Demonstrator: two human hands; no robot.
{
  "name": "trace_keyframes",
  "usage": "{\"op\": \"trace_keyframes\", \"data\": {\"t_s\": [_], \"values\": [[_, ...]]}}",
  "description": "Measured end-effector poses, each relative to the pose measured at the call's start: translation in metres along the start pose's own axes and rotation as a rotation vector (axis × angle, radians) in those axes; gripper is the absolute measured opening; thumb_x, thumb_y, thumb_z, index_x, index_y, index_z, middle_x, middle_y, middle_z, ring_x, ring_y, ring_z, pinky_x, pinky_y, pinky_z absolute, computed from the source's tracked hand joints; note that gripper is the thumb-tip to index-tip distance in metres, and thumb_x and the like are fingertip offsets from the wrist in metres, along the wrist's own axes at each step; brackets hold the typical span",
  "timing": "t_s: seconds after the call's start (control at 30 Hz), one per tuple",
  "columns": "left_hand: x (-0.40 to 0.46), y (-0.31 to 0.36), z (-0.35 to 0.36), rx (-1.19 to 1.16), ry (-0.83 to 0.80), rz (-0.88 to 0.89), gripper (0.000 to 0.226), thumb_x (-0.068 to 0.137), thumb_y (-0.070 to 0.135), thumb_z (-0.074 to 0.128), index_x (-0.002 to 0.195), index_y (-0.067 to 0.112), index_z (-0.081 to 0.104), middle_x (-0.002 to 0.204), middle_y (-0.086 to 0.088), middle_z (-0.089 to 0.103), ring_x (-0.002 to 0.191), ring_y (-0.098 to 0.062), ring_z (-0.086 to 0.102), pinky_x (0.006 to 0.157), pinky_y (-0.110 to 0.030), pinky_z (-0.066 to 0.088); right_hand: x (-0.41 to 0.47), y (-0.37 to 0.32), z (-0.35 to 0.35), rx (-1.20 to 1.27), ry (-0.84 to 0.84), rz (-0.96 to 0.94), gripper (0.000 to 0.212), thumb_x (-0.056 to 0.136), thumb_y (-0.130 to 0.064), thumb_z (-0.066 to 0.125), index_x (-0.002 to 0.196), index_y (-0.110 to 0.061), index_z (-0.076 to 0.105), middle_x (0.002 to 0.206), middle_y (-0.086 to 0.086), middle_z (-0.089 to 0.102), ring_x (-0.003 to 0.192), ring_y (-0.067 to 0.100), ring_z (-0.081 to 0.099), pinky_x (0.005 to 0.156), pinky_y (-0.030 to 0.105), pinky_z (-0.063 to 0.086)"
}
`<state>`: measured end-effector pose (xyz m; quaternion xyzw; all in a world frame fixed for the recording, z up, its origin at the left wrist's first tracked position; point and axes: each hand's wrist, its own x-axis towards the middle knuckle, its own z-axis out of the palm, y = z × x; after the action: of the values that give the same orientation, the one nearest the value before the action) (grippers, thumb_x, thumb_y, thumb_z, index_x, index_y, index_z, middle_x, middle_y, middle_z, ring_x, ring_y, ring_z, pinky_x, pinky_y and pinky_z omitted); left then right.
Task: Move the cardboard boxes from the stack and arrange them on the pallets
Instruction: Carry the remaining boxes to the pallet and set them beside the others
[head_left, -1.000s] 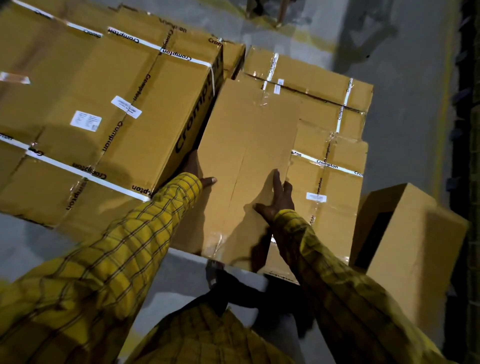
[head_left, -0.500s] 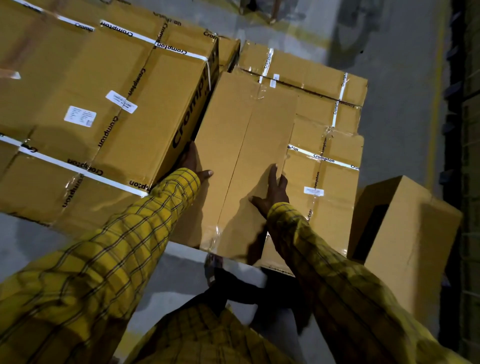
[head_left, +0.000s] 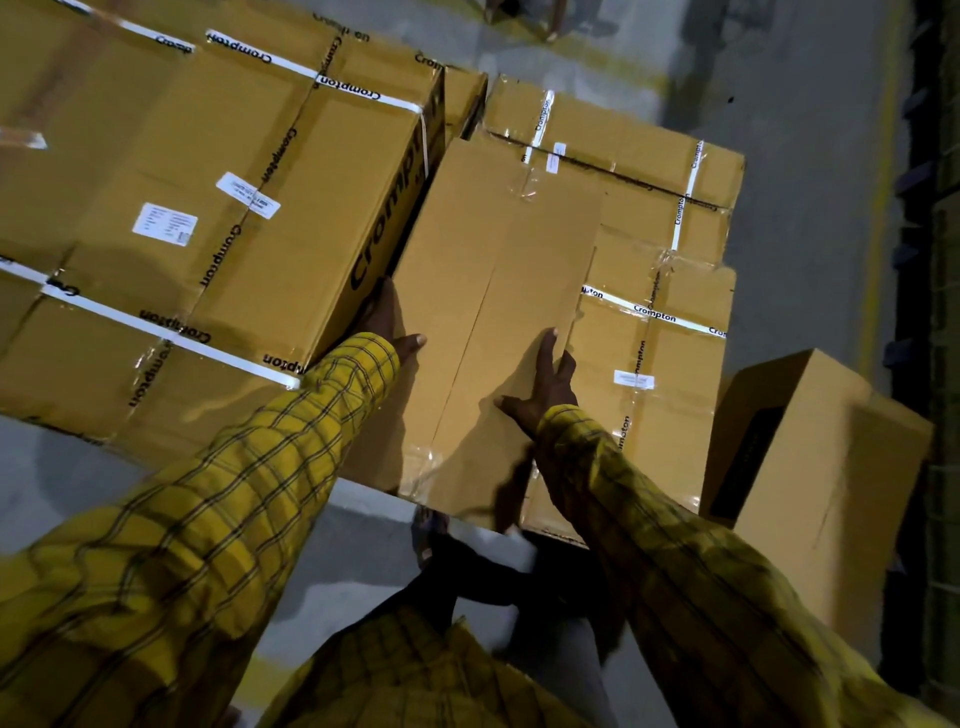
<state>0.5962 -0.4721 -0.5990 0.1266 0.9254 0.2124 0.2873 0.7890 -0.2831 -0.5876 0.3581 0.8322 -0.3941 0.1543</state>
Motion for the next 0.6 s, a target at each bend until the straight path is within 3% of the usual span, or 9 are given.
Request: {"op": "trace_keyframes", "data": {"t_s": [0.37,0.47,0.53,0.6], "values": [[-0.016,0.006,-0.003,-0.018,-0.028,0.066,0.100,0.097,0.036,0.068,0.163,0.018,-0.005,0.171,-0.010,-0.003,0.157,-0.031,0.004,0.125,-0.040,0.013,0.003,0.005,-0.002,0.009,0.008,-0.015,0.132,0.082,-0.031,0.087,0.161,-0.030,-0.019,0.170,0.018,-0.013,0.157,0.042,0.014,0.124,0.047,0.029],[-0.026,0.004,0.007,0.201,0.079,0.225,0.088,0.100,0.038,0.061,0.164,0.015,0.005,0.170,-0.015,-0.006,0.156,-0.040,0.001,0.127,-0.047,0.012,-0.003,-0.002,0.000,-0.069,0.046,-0.010,0.127,0.083,-0.041,0.084,0.163,-0.029,-0.014,0.169,0.020,-0.020,0.158,0.044,0.000,0.127,0.051,0.017],[-0.033,-0.003,0.021,0.421,0.146,0.425,0.080,0.100,0.044,0.055,0.164,0.017,0.015,0.170,-0.019,-0.001,0.155,-0.045,0.000,0.126,-0.056,0.008,-0.006,-0.005,0.011,-0.280,0.139,-0.063,0.119,0.085,-0.061,0.070,0.165,-0.026,-0.010,0.166,0.024,-0.026,0.156,0.047,-0.013,0.128,0.056,0.006],[-0.037,-0.013,0.034,0.515,0.138,0.507,0.072,0.101,0.054,0.038,0.164,0.025,0.016,0.170,-0.016,-0.001,0.156,-0.044,-0.003,0.123,-0.064,0.004,-0.008,-0.006,0.026,-0.483,0.177,-0.110,0.106,0.087,-0.080,0.038,0.165,-0.028,-0.012,0.164,0.026,-0.032,0.154,0.049,-0.019,0.126,0.063,0.006]]}}
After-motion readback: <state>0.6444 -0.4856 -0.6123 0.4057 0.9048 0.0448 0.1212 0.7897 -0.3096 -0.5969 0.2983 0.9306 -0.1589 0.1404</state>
